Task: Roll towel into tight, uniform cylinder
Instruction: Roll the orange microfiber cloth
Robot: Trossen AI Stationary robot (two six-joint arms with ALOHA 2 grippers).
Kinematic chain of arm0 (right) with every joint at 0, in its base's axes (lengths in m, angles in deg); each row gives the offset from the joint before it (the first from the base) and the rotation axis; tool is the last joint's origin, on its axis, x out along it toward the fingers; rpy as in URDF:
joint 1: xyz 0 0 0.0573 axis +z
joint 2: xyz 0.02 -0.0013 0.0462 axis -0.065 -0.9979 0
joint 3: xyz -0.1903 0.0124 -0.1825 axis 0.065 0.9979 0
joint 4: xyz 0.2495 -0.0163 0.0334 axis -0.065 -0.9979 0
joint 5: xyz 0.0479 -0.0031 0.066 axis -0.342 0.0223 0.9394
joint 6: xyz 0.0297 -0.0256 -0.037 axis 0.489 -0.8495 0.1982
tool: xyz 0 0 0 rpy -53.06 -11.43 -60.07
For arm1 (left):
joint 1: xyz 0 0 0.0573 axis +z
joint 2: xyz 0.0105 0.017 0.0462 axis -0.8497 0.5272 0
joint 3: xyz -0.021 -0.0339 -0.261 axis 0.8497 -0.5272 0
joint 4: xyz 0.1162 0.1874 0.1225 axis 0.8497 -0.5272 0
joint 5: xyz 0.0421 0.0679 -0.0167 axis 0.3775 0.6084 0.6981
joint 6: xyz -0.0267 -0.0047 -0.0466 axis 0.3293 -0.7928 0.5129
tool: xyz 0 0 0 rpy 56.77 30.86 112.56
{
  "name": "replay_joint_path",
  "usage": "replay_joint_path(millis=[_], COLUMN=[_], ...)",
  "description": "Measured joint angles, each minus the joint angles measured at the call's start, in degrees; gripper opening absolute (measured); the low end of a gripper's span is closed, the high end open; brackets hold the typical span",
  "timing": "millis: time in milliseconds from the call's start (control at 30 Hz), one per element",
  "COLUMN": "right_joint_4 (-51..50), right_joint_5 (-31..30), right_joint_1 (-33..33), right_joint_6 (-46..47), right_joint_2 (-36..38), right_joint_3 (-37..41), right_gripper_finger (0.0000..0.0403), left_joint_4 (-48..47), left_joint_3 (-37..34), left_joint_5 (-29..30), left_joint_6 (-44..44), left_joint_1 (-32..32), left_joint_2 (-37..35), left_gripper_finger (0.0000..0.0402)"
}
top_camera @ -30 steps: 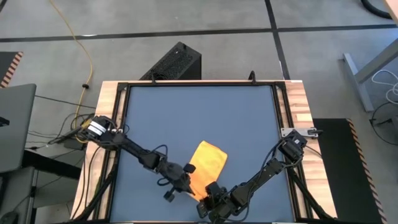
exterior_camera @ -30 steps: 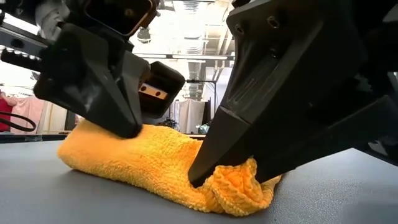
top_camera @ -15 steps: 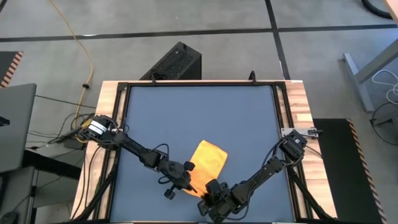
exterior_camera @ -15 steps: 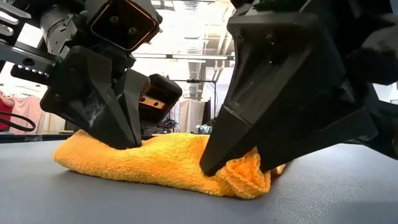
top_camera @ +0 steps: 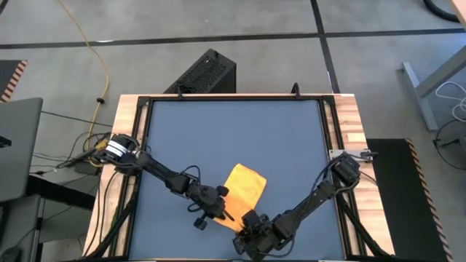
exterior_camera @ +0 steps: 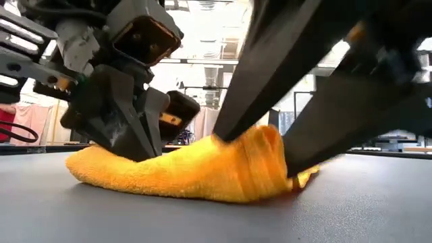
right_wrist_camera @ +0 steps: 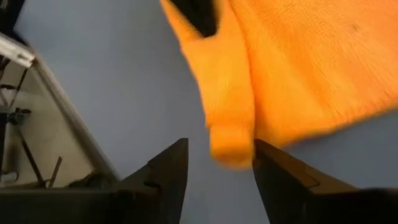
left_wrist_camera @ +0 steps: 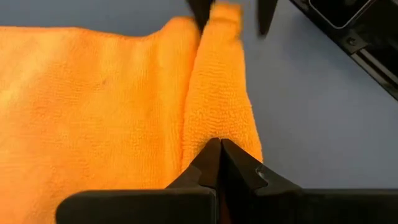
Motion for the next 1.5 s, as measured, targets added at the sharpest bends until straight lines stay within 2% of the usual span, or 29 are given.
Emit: replay_joint_path(millis=[267,367,533,633,933,1267,1500], right_joint_4=[-5.16,-3.15,2.53,2.32,3.47,-3.73,-3.96], right_joint_5=[0.02,-0.38,-1.76,-2.71,3.95,0.83,-0.41], right_joint_1=[2.43,3.14,2.52,1.31,-1.96,-1.02,-1.08], right_joint_6=[-2.37,-11.01,-31.41,-37.28,-40.87,-41.13,-41.82], right_joint_2=[4.65,4.58,3.35,2.42,-0.58,-0.59,-1.18], right_joint_3=[-0.11,-0.11,-0.22,-0.15,-0.17,-0.22,-0.22], right_gripper_finger=[0.0210,0.0207,0.0201,0.0193,0.0168,0.0158,0.0154], left_joint_4=[4.33,5.38,4.83,4.78,4.18,2.69,3.04], left_joint_3=[0.13,0.11,0.36,0.36,0.36,0.36,0.29], left_joint_5=[-5.34,-5.53,-6.69,-7.48,-8.65,-12.85,-14.33], left_joint_6=[3.04,3.19,3.18,3.52,3.55,2.15,2.10], left_joint_1=[0.74,0.74,1.55,1.97,2.40,3.56,4.26], left_joint_2=[5.09,5.46,5.50,5.53,5.55,5.59,5.49], left_gripper_finger=[0.0000,0.0000,0.0000,0.0000,0.0000,0.0000,0.0000])
